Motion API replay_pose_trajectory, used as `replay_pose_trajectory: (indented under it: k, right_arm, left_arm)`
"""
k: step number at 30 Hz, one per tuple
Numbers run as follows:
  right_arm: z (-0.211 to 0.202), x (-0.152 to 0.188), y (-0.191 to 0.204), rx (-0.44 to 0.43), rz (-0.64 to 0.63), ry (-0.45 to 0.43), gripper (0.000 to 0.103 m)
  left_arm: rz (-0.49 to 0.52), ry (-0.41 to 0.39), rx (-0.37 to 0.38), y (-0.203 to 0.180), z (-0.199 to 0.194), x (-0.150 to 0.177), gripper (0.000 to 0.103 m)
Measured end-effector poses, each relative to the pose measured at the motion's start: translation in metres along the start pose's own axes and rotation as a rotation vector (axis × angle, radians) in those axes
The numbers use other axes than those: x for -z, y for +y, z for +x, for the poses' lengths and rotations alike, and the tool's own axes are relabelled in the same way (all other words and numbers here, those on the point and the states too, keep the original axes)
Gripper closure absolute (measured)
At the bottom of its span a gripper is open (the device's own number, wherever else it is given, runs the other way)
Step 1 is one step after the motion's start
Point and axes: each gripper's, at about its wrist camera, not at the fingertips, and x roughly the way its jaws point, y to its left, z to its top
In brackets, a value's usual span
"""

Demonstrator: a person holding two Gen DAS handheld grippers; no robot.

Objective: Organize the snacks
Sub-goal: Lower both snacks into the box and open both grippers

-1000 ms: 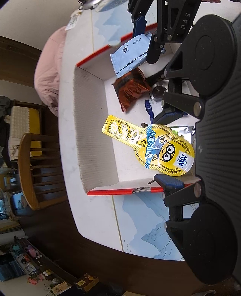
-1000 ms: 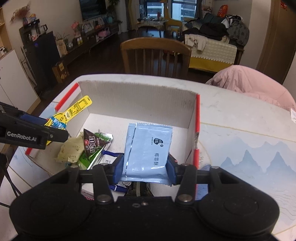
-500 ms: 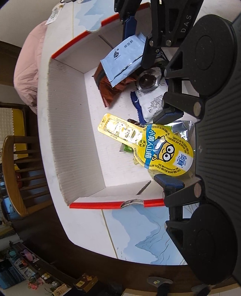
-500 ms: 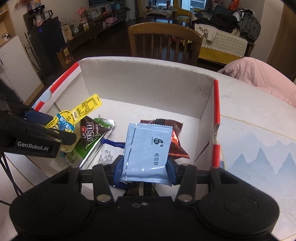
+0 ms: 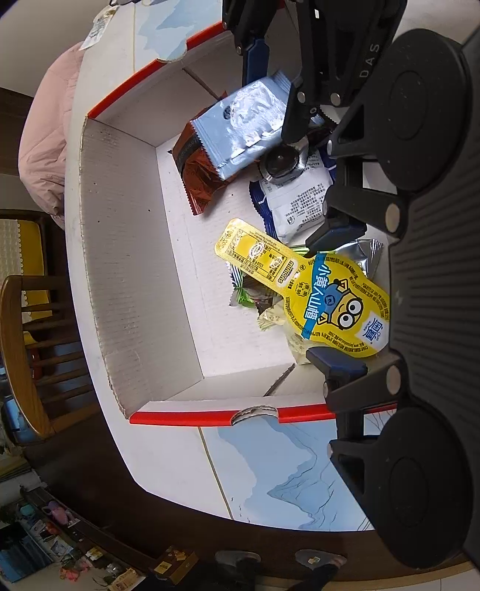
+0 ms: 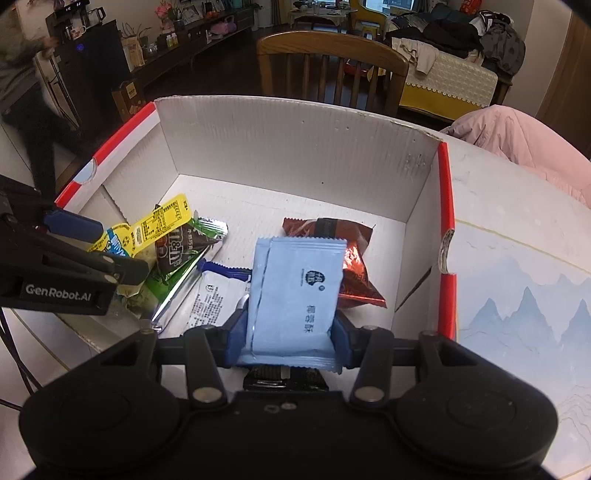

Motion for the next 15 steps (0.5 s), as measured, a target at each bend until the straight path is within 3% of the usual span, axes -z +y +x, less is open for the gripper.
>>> replay_pose_trajectory:
  k: [5, 7, 9, 15]
  right_arm:
    - [-0.004, 0.000, 0.002, -0.002, 0.008, -0.001, 0.051]
    - [-0.008, 0.001, 0.003, -0.008, 0.008, -0.012, 0.044]
    - [-0.013, 0.002, 0.006, 0.007, 0.002, -0.031, 0.024]
    - [-0.032, 0.004, 0.005, 0.020, 0.022, -0.071, 0.023]
  left_arm:
    - [0.002, -0.014, 0.012, 0.002, -0.006, 0.003, 0.046]
    - [-0.001, -0.018, 0.018, 0.002, -0.009, 0.005, 0.046]
    - [-0.005, -0.022, 0.024, 0.003, -0.012, 0.006, 0.046]
    - [-0.015, -0.056, 0.041, 0.008, -0.028, 0.014, 0.046]
